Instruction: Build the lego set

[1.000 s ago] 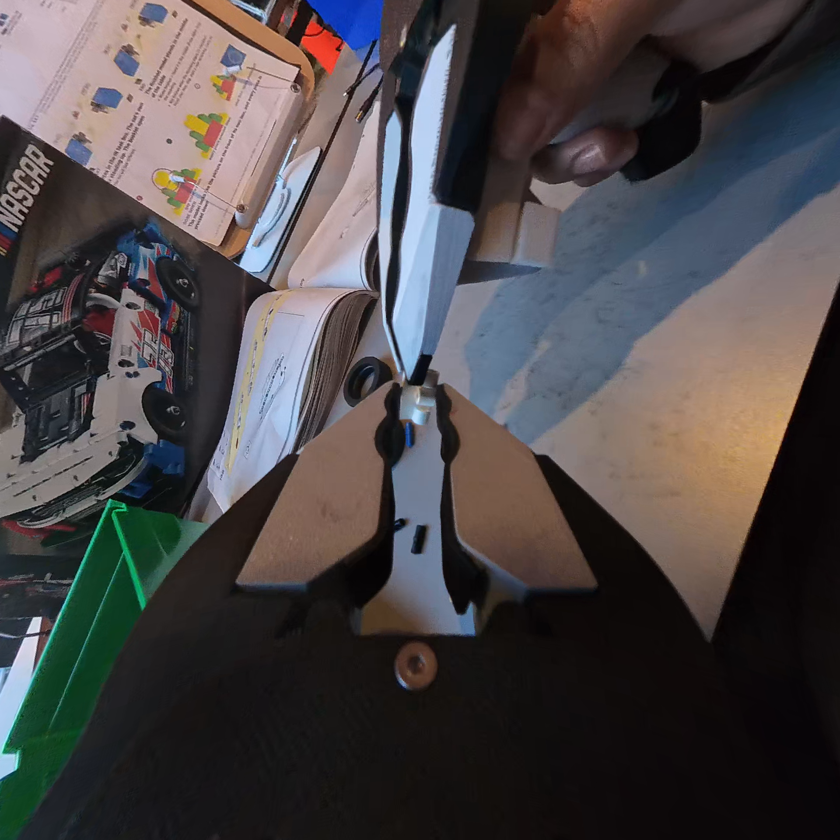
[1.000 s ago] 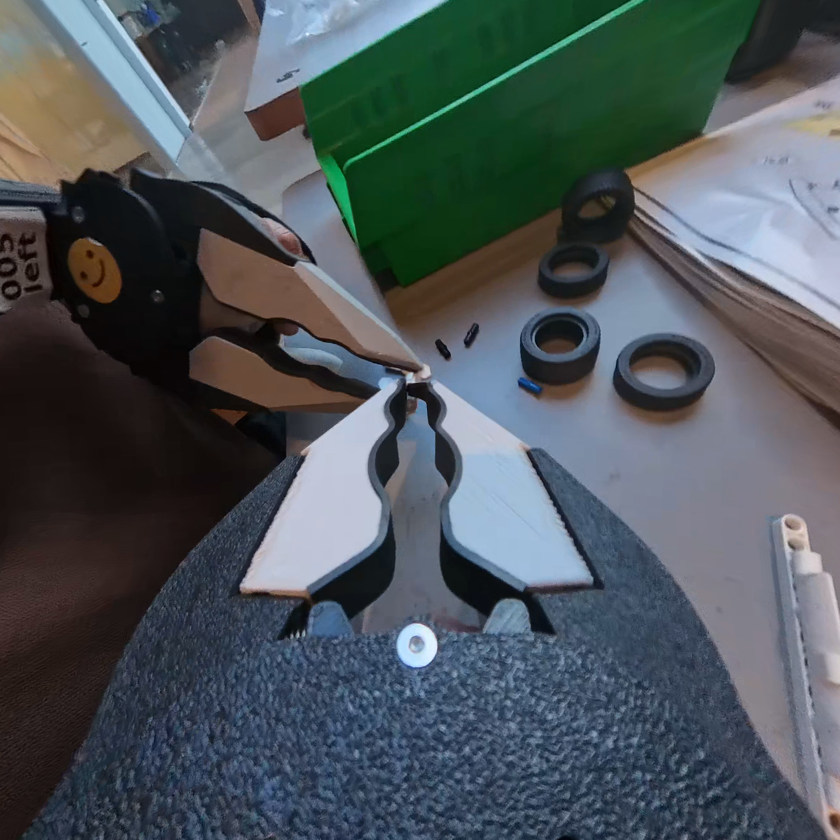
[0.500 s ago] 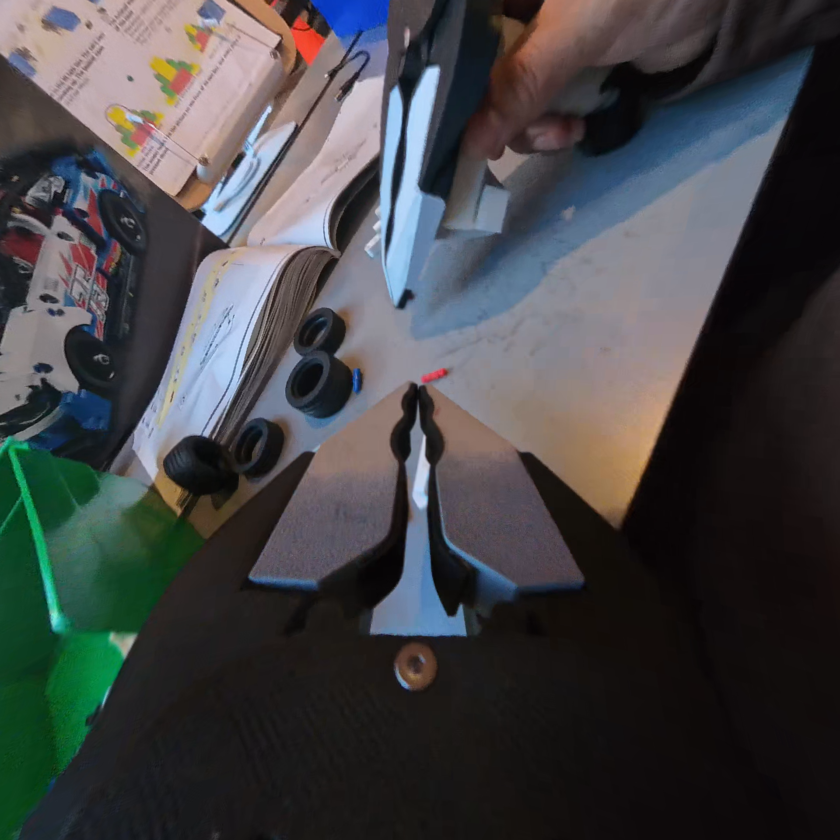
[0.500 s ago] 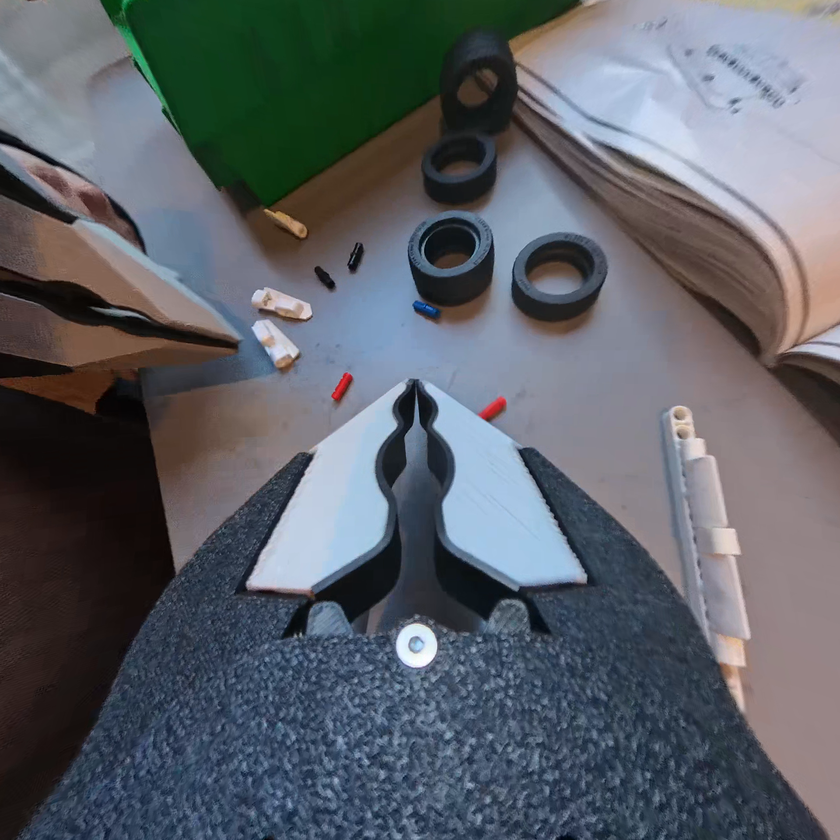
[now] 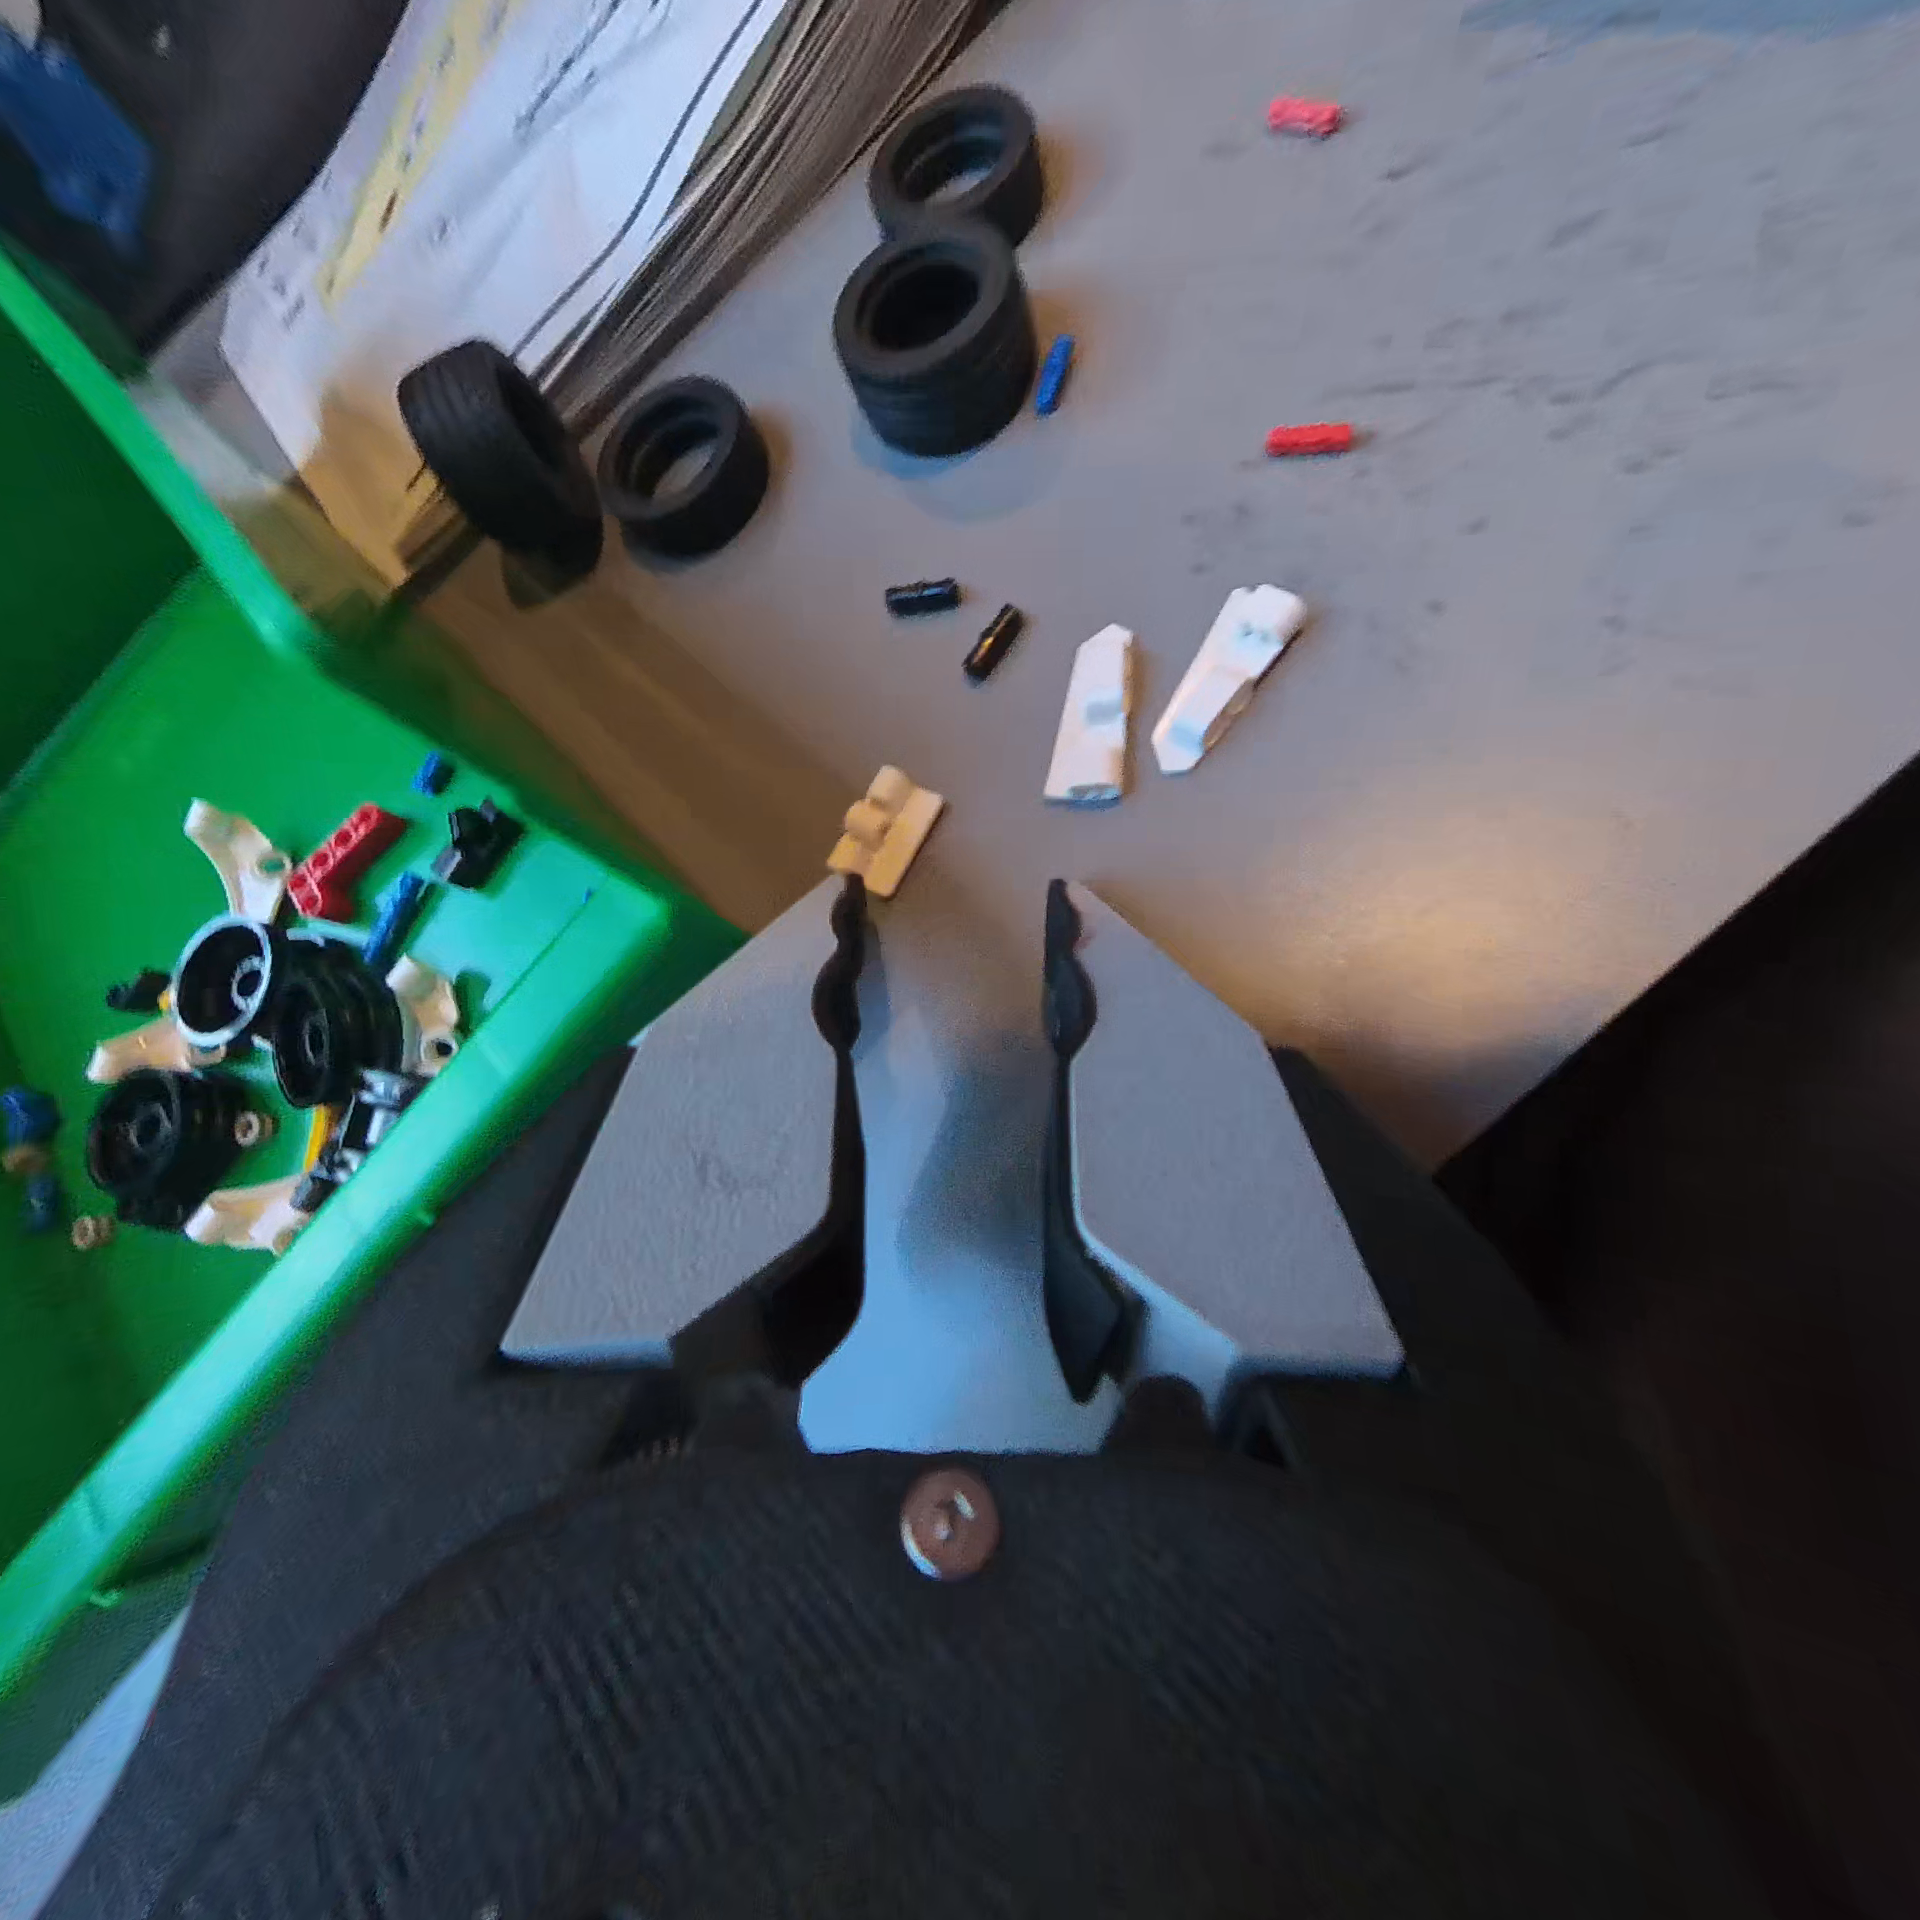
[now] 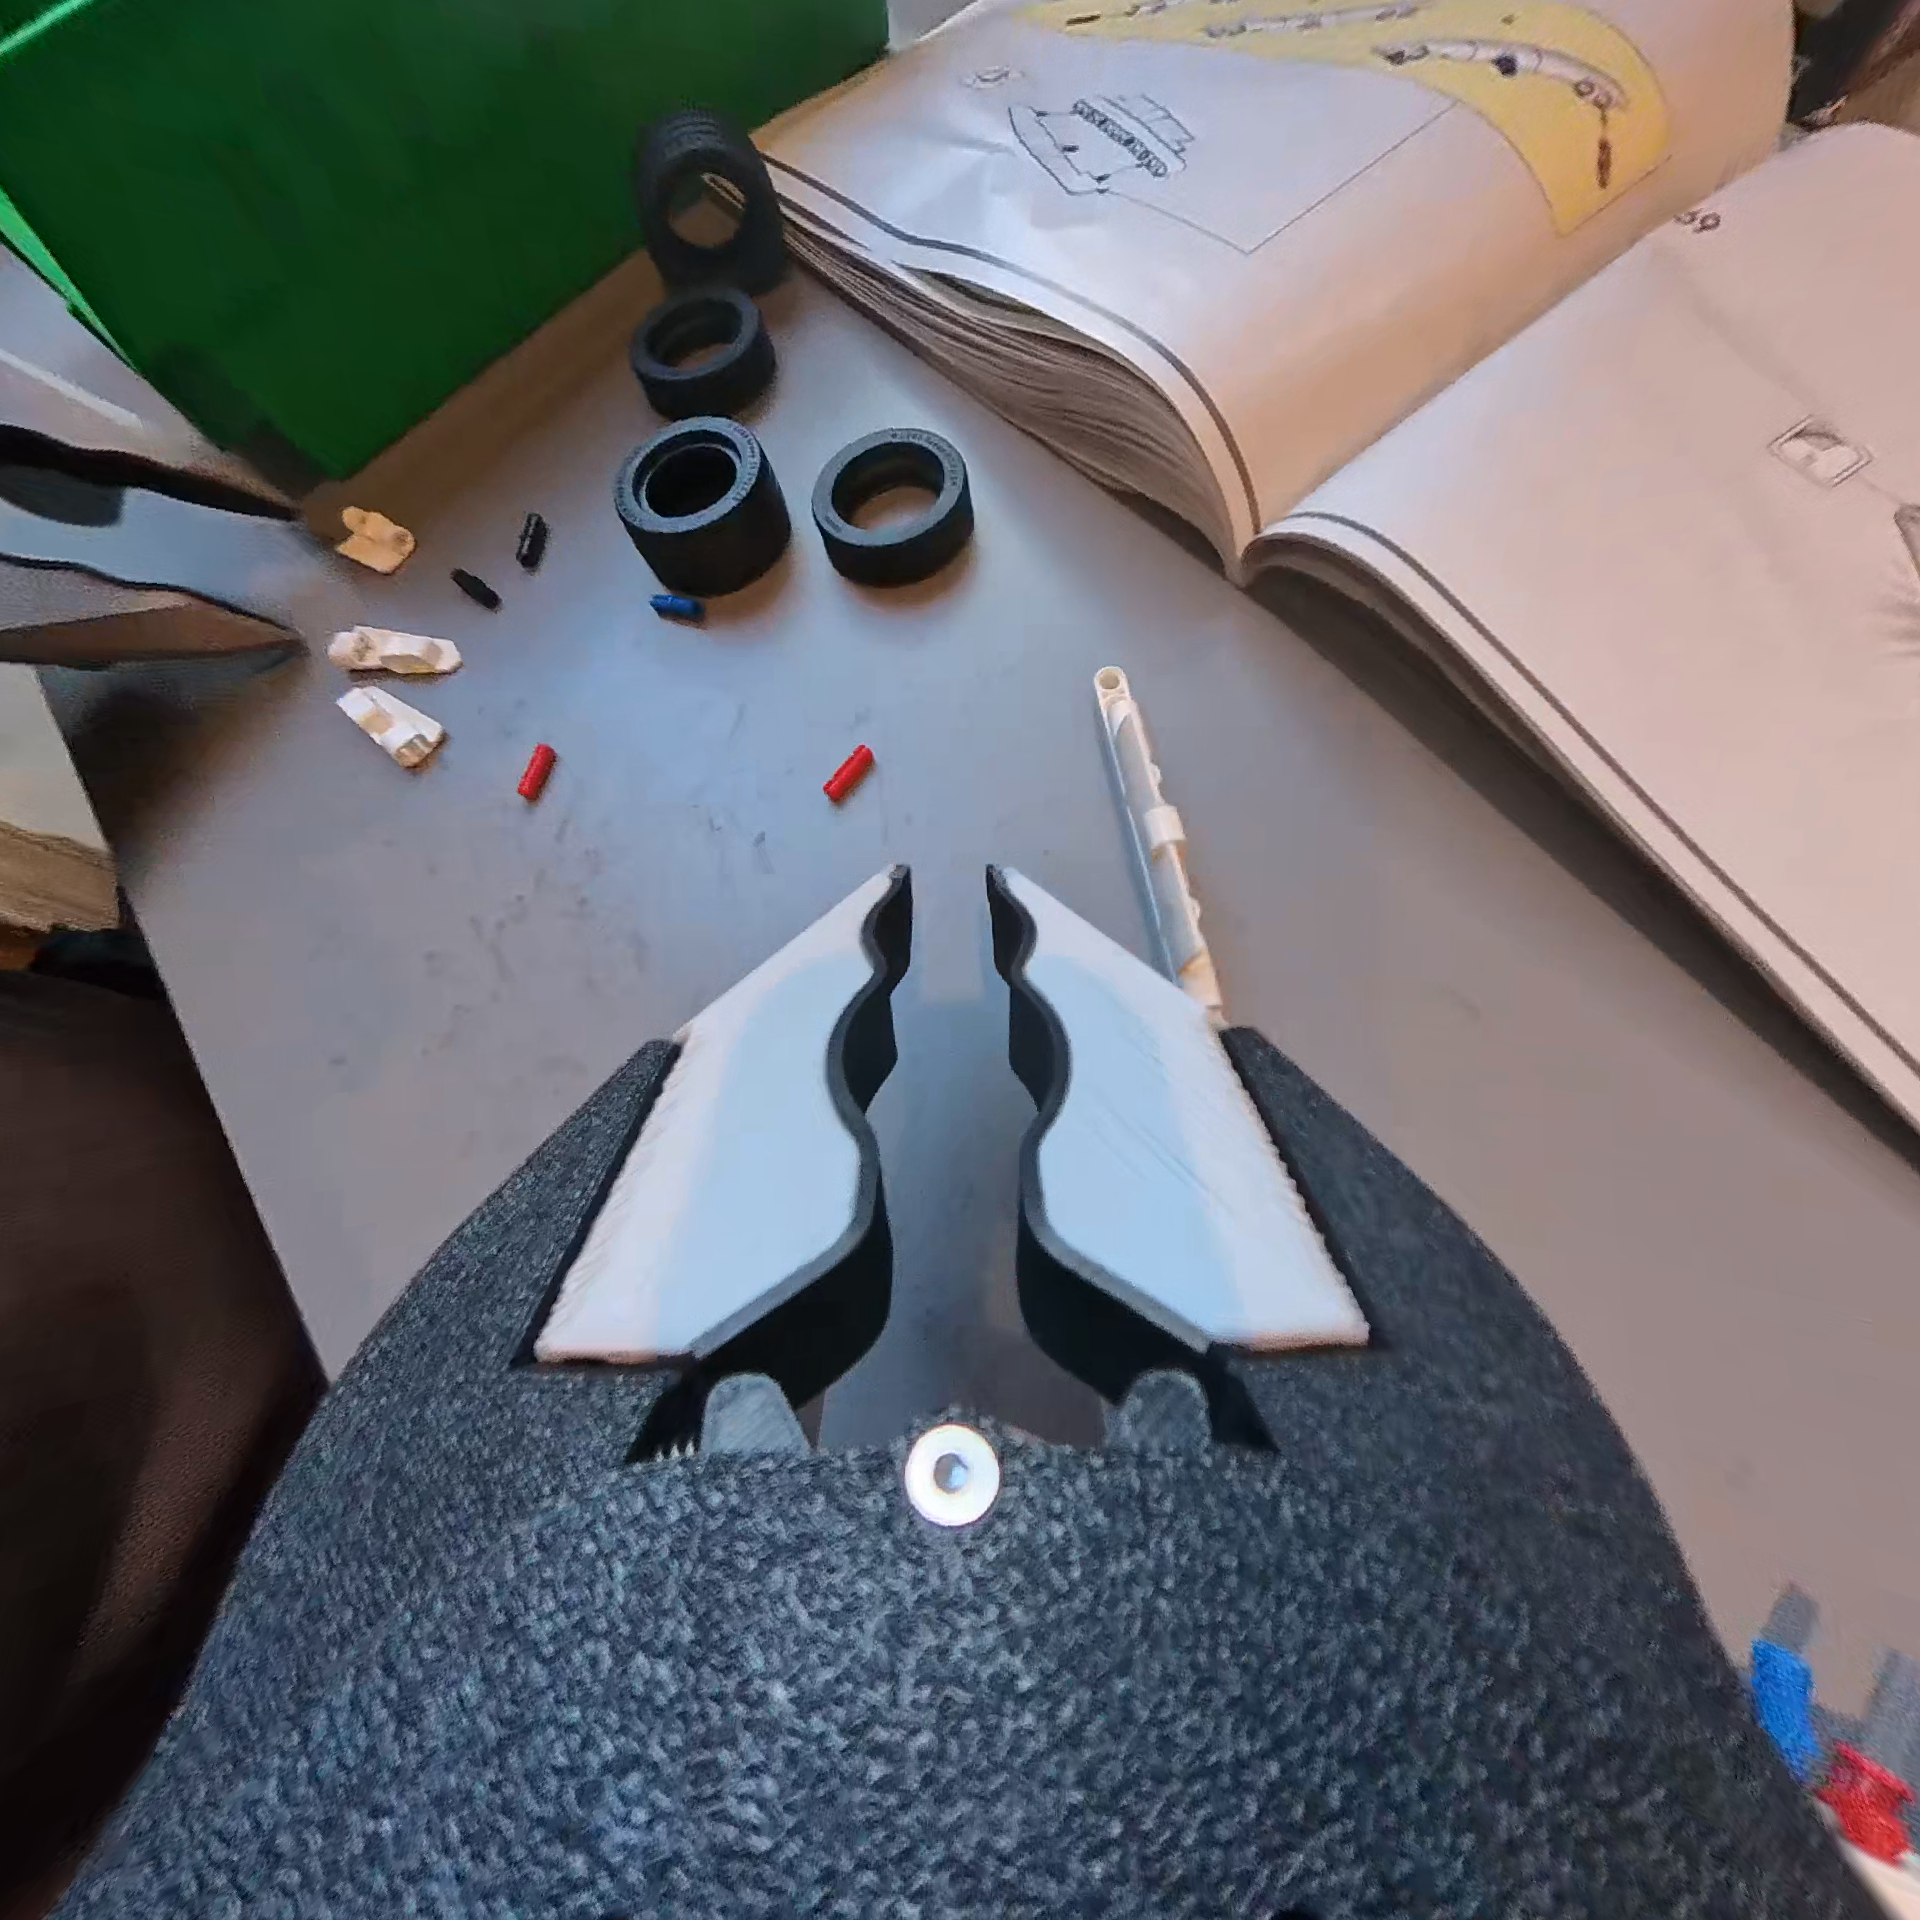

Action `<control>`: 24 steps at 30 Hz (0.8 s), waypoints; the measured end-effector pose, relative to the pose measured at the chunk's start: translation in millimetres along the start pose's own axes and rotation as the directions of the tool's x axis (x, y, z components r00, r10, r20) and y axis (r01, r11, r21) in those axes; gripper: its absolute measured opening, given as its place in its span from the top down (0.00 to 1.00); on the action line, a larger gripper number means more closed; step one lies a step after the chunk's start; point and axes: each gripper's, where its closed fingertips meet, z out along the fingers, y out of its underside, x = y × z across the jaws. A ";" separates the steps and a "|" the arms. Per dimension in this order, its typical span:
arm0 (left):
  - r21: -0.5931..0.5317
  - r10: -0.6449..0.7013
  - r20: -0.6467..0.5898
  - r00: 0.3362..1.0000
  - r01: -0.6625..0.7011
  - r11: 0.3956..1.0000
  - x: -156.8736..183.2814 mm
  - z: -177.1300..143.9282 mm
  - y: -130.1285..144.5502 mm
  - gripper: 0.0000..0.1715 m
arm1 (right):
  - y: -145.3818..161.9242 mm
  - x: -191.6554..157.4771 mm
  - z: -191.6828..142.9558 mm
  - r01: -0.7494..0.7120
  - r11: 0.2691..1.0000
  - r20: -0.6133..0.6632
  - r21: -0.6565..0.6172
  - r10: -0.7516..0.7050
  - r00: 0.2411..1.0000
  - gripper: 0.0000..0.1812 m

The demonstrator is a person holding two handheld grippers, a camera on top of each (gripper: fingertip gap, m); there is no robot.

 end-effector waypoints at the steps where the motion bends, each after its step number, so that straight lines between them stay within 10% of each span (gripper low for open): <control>1: -0.003 -0.031 0.003 1.000 0.031 1.000 -2.4 0.9 1.7 0.81 | 1.3 -1.8 -0.4 -0.012 1.000 0.016 -0.003 0.012 1.000 0.92; 10: 0.063 -0.034 -0.058 0.998 0.038 0.997 11.1 5.0 -34.8 0.78 | -3.2 -30.0 19.2 0.027 1.000 0.117 0.008 -0.028 0.993 0.90; 13: 0.042 -0.008 0.118 0.993 0.003 0.999 -19.6 4.2 -35.8 0.96 | -2.7 -37.4 21.9 0.037 0.999 0.136 0.006 -0.037 0.990 0.90; 19: 0.089 -0.077 0.004 0.997 0.076 0.993 -49.2 -4.1 -16.4 1.00 | -2.8 -41.2 20.1 0.067 0.998 0.128 0.015 -0.069 0.989 0.90; 24: 0.099 -0.126 -0.058 0.990 0.132 0.986 -35.8 -9.0 -13.4 0.64 | -5.0 -40.7 18.5 0.061 0.998 0.124 0.035 -0.065 0.990 0.90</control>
